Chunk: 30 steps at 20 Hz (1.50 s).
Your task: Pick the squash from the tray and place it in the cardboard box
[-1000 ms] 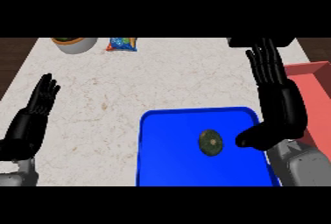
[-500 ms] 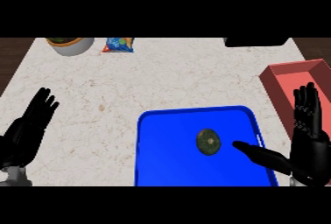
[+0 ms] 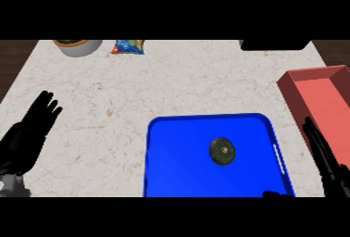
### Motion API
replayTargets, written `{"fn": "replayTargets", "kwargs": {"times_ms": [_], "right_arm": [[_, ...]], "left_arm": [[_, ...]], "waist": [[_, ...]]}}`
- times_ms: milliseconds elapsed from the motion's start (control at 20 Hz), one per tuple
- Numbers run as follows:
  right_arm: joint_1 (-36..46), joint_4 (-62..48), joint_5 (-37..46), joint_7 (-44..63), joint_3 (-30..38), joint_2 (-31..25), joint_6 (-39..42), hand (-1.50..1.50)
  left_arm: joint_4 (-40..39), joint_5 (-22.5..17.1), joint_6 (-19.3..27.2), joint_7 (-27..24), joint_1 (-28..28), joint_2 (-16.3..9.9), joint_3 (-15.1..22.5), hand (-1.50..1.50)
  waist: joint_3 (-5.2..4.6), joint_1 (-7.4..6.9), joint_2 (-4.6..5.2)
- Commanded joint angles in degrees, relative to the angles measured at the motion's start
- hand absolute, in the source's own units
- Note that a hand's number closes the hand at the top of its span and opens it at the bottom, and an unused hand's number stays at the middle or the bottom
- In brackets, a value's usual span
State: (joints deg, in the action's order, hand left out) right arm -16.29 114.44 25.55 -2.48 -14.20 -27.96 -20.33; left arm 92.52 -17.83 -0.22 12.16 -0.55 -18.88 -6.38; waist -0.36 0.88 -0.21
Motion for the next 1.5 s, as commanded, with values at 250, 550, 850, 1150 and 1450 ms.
{"fn": "replayTargets", "kwargs": {"times_ms": [250, 550, 850, 1150, 1450], "right_arm": [[4.9, 7.7, 17.5, 34.8, -8.5, -5.3, 19.0, -1.5], [17.5, 6.8, 17.7, 55.0, -16.7, 4.5, 33.3, -1.5], [24.8, 6.5, 12.8, 67.9, -15.0, 12.7, 43.5, -1.5], [23.3, 0.2, 14.8, 63.3, -15.1, 14.4, 43.2, -1.5], [19.9, -0.3, 16.3, 58.5, -12.7, 14.9, 42.8, -1.5]], "left_arm": [[1.1, 1.7, 0.5, 0.4, -0.8, 1.3, 2.3, 0.0], [-0.6, -0.4, -1.1, 1.2, -1.6, 0.3, -0.2, 0.0], [2.1, -0.1, -1.8, 2.2, 0.2, 0.4, -0.6, 0.0], [0.6, 0.5, -2.2, 2.0, -0.6, 0.9, -2.3, 0.0], [-0.9, 2.8, -2.5, -0.1, -0.4, 4.0, -1.3, 0.0]], "waist": [[-0.03, -2.01, 0.42], [0.2, -1.99, 0.37], [0.32, -1.27, 0.13], [0.35, -0.99, 0.18], [0.36, -0.85, 0.18]]}}
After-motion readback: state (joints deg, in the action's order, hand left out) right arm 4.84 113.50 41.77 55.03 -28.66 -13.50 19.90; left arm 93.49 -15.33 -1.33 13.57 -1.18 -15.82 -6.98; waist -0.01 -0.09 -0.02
